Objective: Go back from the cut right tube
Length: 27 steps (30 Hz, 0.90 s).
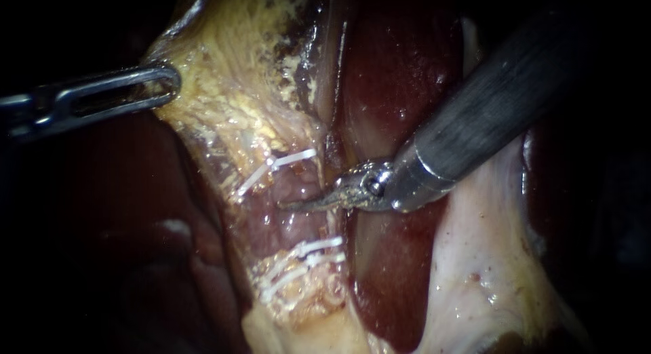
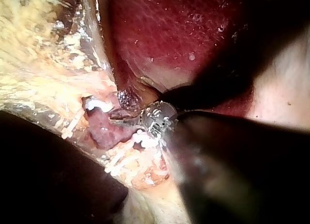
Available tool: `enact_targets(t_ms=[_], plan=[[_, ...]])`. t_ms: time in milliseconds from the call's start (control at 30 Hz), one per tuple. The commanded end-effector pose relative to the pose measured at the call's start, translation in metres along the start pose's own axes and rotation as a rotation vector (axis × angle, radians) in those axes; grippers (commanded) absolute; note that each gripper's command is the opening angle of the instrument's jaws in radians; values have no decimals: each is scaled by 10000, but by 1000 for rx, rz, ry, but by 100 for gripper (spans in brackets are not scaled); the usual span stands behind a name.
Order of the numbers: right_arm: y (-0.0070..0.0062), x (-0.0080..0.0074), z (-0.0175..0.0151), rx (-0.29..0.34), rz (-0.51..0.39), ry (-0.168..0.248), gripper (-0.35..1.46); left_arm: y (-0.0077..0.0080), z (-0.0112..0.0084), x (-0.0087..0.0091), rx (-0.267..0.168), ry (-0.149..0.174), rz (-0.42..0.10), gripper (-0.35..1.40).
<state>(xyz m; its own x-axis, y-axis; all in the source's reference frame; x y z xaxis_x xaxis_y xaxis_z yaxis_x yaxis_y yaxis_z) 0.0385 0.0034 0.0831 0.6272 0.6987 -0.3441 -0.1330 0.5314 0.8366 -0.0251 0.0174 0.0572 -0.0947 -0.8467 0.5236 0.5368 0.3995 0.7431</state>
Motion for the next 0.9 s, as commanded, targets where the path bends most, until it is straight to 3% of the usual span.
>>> enact_targets(t_ms=[33, 167, 233, 300, 367, 767, 900], plan=[[0, 0, 0, 0, 0, 1, -35, 0, 0, 0, 0, 0, 0, -35], [-1, 0, 0, 8, -1, 14, -35, 0, 0, 0, 0, 0, 0, -35], [-3, 0, 1, 7, -9, 34, 15, 0, 0, 0, 0, 0, 0, -35], [-6, 0, 1, 8, -21, 37, 46, 0, 0, 0, 0, 0, 0, -35], [-9, 1, 3, 6, -27, 38, 64, 0, 0, 0, 0, 0, 0, -35], [-14, 0, 1, 5, -58, 37, 76, 0, 0, 0, -1, 0, 0, -35], [-26, -8, -9, 21, -142, 45, 93, 0, -1, 0, -1, 0, 0, -35]])
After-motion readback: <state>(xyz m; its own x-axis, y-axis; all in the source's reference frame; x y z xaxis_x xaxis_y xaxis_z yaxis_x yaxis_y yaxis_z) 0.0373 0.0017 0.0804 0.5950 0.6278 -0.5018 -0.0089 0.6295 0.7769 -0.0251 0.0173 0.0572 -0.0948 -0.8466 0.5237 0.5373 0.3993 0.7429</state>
